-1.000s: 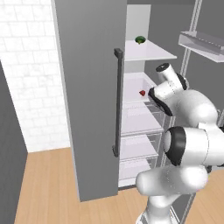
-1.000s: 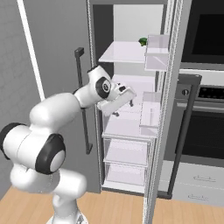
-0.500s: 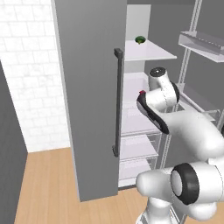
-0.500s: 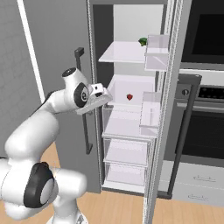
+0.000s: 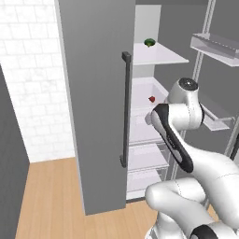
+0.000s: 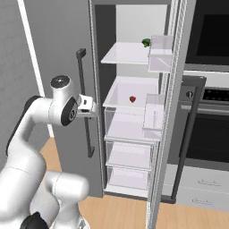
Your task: Take the strawberry from the fridge and place it on top of the pancake, located on the dining counter.
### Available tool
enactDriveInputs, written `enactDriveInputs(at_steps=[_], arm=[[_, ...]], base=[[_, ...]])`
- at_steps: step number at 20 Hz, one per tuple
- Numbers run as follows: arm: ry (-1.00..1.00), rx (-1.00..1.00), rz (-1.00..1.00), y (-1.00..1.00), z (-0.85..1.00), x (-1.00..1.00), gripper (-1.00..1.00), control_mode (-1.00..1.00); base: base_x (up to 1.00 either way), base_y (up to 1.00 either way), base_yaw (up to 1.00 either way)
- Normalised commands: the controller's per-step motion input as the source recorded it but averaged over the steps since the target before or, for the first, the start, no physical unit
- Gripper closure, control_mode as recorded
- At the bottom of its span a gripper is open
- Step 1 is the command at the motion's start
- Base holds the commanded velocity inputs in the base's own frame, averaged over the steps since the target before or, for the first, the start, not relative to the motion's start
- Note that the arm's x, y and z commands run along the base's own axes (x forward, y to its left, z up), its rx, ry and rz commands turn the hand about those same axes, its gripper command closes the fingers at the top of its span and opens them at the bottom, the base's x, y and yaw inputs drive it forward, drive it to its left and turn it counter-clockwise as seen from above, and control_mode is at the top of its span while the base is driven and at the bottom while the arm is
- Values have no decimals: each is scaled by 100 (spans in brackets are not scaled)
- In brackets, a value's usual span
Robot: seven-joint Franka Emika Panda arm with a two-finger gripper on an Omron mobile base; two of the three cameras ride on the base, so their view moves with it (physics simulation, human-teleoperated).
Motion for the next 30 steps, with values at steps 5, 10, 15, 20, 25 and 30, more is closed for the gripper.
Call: enactDriveInputs(at_steps=[5,10,15,20,25,30], arm=[[5,17,-39,2,67,-93,-100,-100],[35,4,-43,-2,13,-47,-100,-100],[3,5,7,-12,-19,-13,-100,-100],[-4,5,26,0,-18,-34,-100,-100],[-15,0,24,6,-9,-38,-100,-100],[-3,-9,4,4,-6,-34,-100,-100]], base=[[0,0,0],[0,0,0],[0,0,0],[0,0,0],[0,0,0],[0,0,0]])
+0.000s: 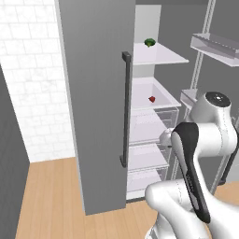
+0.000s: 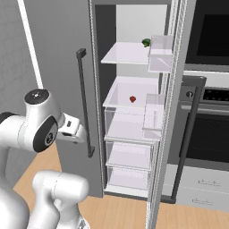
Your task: Take the strawberry from the fridge and place it on top of the pancake, located on the dining counter.
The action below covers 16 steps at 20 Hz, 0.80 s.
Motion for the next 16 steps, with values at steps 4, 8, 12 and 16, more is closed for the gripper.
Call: enactDriveInputs(at_steps=[4,8,12,16], arm=[[3,-10,0,2,-15,-3,-100,-100],[1,-3,0,0,-26,0,-100,-100],[0,0,0,0,0,0,-100,-100],[0,0,0,0,0,0,-100,-100]], base=[[0,0,0],[0,0,0],[0,0,0],[0,0,0]])
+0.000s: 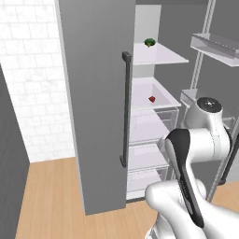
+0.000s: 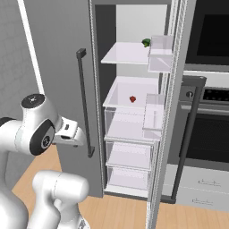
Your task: Take the strawberry from the fridge and place it on top of the pancake, located on the dining counter.
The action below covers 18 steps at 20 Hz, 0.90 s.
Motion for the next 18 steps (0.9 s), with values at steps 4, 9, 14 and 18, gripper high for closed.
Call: enactDriveInputs(at_steps=[4,9,14,18], arm=[[0,0,0,0,0,0,-100,-100],[0,0,0,0,0,4,-100,100],[0,0,0,0,0,0,-100,100],[0,0,0,0,0,0,-100,100]], base=[[0,0,0],[16,0,-1],[93,1,-6],[91,2,-7]])
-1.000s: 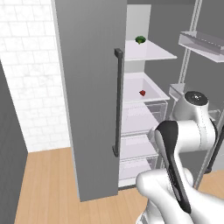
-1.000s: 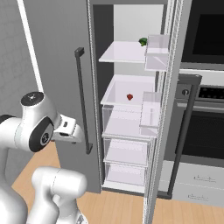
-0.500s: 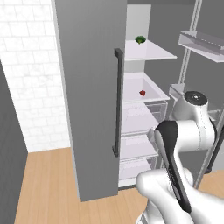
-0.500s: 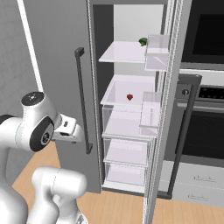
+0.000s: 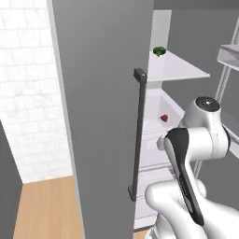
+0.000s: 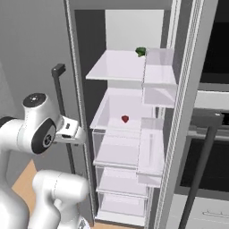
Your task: Take the strawberry from the fridge and place it on top of the pancake, located on the dining counter.
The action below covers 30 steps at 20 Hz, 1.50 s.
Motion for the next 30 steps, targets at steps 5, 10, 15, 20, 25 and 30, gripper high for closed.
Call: enactDriveInputs(at_steps=[5,10,15,20,25,30], arm=[[0,0,0,0,0,0,-100,100],[0,0,0,0,0,0,-100,100],[0,0,0,0,0,0,-100,100],[0,0,0,0,0,0,-100,100],[0,0,0,0,0,0,-100,100],[0,0,0,0,0,0,-100,100]], base=[[29,-1,-36],[13,-18,-35],[57,-1,-11],[50,-19,16],[18,-57,41],[6,-49,25]])
